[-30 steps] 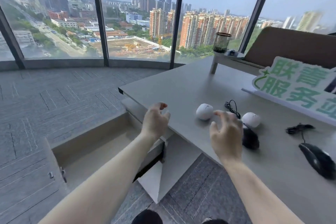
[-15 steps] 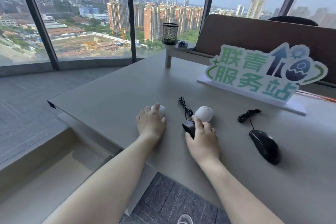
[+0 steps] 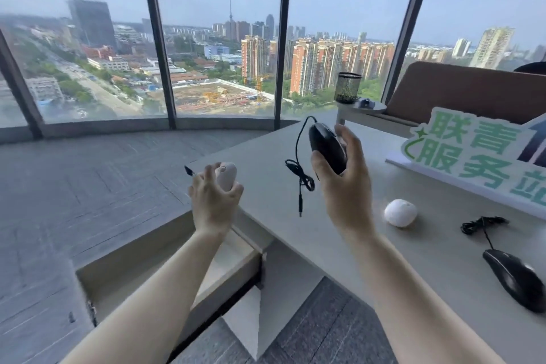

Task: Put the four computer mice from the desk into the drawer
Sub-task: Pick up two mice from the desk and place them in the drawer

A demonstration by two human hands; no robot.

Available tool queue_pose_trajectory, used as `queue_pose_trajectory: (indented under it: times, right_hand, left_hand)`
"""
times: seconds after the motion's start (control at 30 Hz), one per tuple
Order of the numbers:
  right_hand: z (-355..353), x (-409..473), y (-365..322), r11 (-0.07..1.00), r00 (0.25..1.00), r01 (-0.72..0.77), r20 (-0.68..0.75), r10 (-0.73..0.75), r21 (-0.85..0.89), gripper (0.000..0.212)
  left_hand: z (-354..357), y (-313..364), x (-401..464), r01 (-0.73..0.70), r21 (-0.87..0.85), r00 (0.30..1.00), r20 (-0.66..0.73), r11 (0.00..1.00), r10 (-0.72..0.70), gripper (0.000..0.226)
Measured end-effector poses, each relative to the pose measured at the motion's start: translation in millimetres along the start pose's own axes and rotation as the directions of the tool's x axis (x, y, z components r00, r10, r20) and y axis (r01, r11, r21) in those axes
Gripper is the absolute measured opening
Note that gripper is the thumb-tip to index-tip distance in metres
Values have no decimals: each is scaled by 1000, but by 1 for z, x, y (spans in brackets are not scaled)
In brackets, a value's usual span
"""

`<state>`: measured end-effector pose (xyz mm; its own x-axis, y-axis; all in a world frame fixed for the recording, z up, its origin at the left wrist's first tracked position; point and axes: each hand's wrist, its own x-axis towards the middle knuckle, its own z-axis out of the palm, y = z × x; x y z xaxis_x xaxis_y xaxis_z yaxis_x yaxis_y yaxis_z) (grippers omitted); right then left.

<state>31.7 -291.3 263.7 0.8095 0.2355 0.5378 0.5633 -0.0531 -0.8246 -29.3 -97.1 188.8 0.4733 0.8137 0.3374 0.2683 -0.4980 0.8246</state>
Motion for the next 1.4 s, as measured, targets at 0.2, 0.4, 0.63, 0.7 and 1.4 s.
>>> queue_pose_trajectory:
  times: [0.2, 0.4, 0.63, 0.7, 1.4]
  right_hand:
    - [87, -27, -17, 967, 978, -149, 175, 114, 206, 45]
    - [171, -59, 31, 938, 880, -328, 397, 261, 110, 41]
    - [254, -90, 133, 862, 711, -239, 523, 469, -448, 51]
    - [270, -94, 157, 776, 631, -142, 548, 549, -614, 59]
    - [178, -49, 92, 938, 887, 7, 436, 153, -345, 28]
  left_hand:
    - [-78, -89, 8, 213, 132, 975, -89, 968, -203, 50]
    - [-89, -180, 14, 416, 293, 903, -21, 861, -429, 57]
    - [-41, -247, 11, 537, 423, 787, 59, 730, -614, 61]
    - [-27, -258, 10, 568, 440, 758, 52, 696, -651, 60]
    - [13, -141, 25, 103, 90, 995, -24, 991, -102, 27]
